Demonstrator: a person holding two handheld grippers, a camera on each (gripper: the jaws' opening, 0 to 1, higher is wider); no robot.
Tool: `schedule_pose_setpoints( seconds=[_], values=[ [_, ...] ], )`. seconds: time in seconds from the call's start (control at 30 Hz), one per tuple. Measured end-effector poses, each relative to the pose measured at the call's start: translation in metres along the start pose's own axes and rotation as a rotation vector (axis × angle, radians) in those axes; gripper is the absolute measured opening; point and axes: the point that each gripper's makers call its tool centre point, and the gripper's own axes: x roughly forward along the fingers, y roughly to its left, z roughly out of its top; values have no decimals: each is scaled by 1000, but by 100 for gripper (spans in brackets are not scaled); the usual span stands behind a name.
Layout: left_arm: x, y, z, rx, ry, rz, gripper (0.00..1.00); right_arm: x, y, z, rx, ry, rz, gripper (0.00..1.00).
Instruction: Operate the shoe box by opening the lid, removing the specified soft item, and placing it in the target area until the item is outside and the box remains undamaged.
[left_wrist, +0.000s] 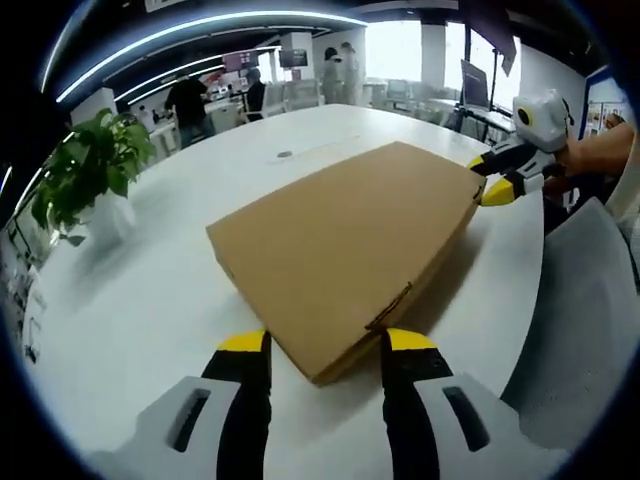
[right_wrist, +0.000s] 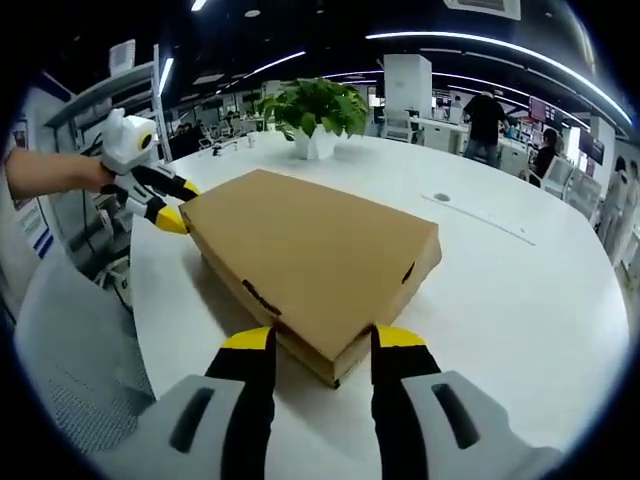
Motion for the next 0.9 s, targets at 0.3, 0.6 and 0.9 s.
schedule_pose_setpoints(
  seconds=[0.3, 0.6, 0.9],
  values=[
    [-7, -3, -6, 6, 13, -6, 42, -4, 9, -3, 9, 0, -9, 33],
    [-8, -5, -7, 9, 16, -5, 44, -5, 10, -4, 27, -10, -4, 35],
    [-8, -4, -8, 19, 10, -9, 44, -6, 9, -3, 9, -11, -7, 35]
  ],
)
